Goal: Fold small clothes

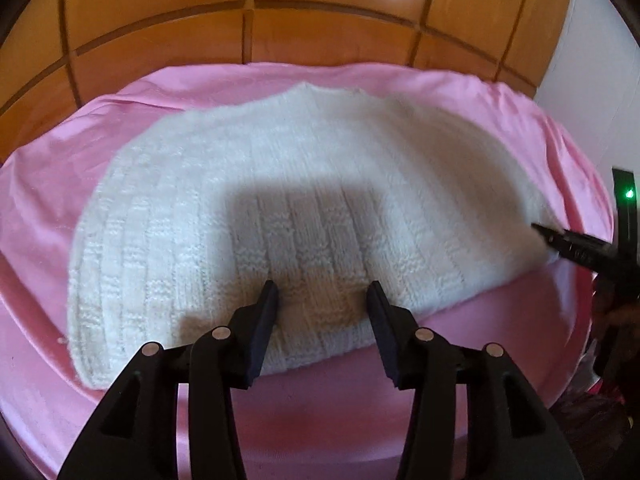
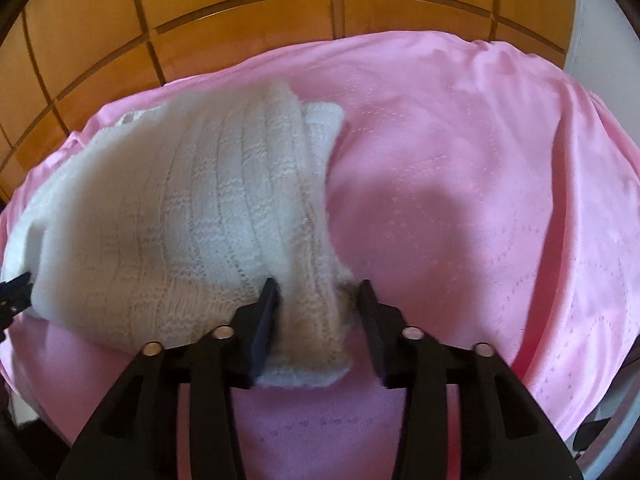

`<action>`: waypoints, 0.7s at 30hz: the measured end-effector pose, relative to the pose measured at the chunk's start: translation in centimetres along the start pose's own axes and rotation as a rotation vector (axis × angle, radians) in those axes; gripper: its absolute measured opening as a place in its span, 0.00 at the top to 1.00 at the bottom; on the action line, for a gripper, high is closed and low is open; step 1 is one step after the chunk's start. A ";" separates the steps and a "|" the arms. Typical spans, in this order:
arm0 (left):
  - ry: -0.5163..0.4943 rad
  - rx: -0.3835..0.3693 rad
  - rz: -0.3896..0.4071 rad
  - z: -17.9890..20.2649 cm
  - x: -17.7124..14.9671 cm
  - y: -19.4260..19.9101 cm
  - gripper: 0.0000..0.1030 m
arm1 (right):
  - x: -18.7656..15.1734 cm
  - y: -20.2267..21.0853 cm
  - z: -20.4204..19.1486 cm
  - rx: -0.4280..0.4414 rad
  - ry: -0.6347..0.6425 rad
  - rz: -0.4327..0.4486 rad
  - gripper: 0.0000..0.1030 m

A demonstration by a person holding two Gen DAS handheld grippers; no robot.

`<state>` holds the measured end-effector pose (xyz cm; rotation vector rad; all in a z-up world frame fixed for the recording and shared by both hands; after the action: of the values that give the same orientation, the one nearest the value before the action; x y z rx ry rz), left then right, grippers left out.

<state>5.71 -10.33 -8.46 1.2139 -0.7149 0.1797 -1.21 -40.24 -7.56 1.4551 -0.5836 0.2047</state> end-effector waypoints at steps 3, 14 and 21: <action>-0.010 0.030 0.053 -0.1 0.7 1.2 0.48 | 0.8 1.6 -0.3 -0.029 0.005 0.029 0.40; 0.032 0.148 0.127 -1.4 1.8 3.8 0.34 | 2.1 4.5 -12.7 0.238 0.212 0.096 0.40; 0.105 0.230 0.040 -4.1 0.4 1.7 0.33 | -0.6 0.2 -16.8 0.237 0.317 -0.001 0.40</action>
<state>6.84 -6.06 -7.57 1.3986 -0.6392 0.3640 2.35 -23.83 -7.76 1.6102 -0.3069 0.5072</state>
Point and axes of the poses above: each gripper's, at about its wrist camera, not at the fingertips, and y roughly against the way its jaws point, z to its right, x to its top, the point moved 3 cm from there along -y, roughly the way its jaws point, and after that the axes turned 2 degrees about -x, right-handed, at the moved point
